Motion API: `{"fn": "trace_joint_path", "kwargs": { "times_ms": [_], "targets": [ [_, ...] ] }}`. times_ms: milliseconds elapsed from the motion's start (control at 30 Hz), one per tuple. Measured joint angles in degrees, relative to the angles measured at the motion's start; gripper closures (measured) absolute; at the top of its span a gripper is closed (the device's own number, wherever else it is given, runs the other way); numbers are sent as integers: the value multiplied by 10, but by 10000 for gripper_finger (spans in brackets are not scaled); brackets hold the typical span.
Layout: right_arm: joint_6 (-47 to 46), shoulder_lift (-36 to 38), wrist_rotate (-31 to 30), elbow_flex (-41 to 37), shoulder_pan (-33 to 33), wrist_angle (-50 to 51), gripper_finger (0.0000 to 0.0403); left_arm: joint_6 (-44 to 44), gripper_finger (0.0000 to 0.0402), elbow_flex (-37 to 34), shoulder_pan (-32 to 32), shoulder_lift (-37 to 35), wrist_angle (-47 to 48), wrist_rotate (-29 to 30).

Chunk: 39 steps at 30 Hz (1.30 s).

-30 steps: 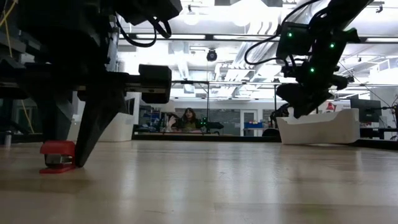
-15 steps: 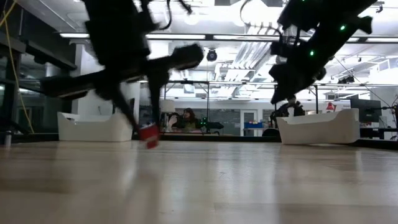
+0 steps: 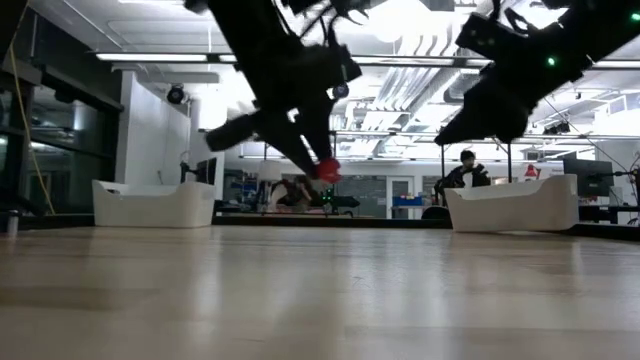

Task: Pick and place Stapler, Stapler remover, tape
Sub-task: Put the red stapler into the right white bin

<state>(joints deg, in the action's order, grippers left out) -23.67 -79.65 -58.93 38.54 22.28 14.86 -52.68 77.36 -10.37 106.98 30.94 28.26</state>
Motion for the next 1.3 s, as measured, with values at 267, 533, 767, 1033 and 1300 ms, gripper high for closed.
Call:
{"fn": "trace_joint_path", "kwargs": {
  "times_ms": [267,533,767,1033,1300],
  "targets": [
    [99,-143,-24,0,29,-179,242,30,329,0,52,0,-57,-26],
    [228,-233,-39,0,2,-416,242,38,323,0,60,0,-103,-38],
    [292,-245,9,0,-30,-517,242,46,322,0,59,-1,-129,-44],
    [318,-245,10,0,-34,-554,242,53,321,0,59,-1,-130,-45],
    [333,-245,15,0,-34,-564,262,60,321,0,59,-1,-132,-45]
  ]
}}
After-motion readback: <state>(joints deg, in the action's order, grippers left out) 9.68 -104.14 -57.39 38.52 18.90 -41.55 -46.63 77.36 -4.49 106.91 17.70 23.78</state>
